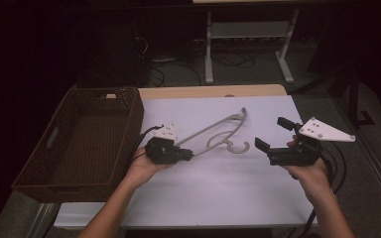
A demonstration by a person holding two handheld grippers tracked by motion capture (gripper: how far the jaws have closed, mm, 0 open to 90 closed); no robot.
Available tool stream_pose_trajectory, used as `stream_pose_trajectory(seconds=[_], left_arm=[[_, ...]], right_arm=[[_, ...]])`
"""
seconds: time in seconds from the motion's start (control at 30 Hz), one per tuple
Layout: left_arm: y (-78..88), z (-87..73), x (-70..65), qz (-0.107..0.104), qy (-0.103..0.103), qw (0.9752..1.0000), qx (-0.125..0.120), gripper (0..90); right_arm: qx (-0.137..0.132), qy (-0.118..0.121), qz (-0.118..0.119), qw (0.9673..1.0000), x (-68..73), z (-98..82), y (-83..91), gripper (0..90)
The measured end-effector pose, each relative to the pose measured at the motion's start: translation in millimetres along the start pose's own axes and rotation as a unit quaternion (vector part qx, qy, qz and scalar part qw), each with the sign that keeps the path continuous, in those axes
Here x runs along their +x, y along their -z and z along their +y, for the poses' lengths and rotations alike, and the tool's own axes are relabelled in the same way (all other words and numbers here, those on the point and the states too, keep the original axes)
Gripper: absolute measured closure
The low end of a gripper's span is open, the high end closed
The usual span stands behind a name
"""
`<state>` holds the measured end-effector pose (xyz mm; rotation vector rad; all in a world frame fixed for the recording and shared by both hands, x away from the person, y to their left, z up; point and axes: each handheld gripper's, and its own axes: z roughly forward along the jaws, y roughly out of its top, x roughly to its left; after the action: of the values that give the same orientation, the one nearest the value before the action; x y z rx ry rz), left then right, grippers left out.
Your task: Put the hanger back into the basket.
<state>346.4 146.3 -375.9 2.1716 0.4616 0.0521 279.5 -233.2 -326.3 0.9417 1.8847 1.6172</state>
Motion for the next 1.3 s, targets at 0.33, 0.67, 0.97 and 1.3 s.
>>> stream_pose_trajectory(seconds=[0.33, 0.67, 0.97, 1.3], left_arm=[[29.1, 16.4, -1.5, 0.024, -0.010, 0.9986, -0.046, 83.8], [57.9, 27.1, -2.1, 0.038, -0.013, 0.9965, -0.073, 83.8], [81.6, 36.0, -1.7, 0.048, -0.015, 0.9947, -0.089, 83.8], [125.2, 35.2, 2.6, 0.052, -0.007, 0.9934, -0.102, 83.8]], right_arm=[[-0.004, 0.000, -0.004, 1.0000, -1.8, 0.4, 0.6, 0.0], [-0.006, 0.000, -0.004, 1.0000, -2.1, 0.6, 0.5, 0.0], [-0.006, -0.002, -0.004, 1.0000, -2.7, 1.0, 1.4, 0.0], [-0.006, -0.002, -0.005, 1.0000, -2.8, 1.0, 1.4, 0.0]])
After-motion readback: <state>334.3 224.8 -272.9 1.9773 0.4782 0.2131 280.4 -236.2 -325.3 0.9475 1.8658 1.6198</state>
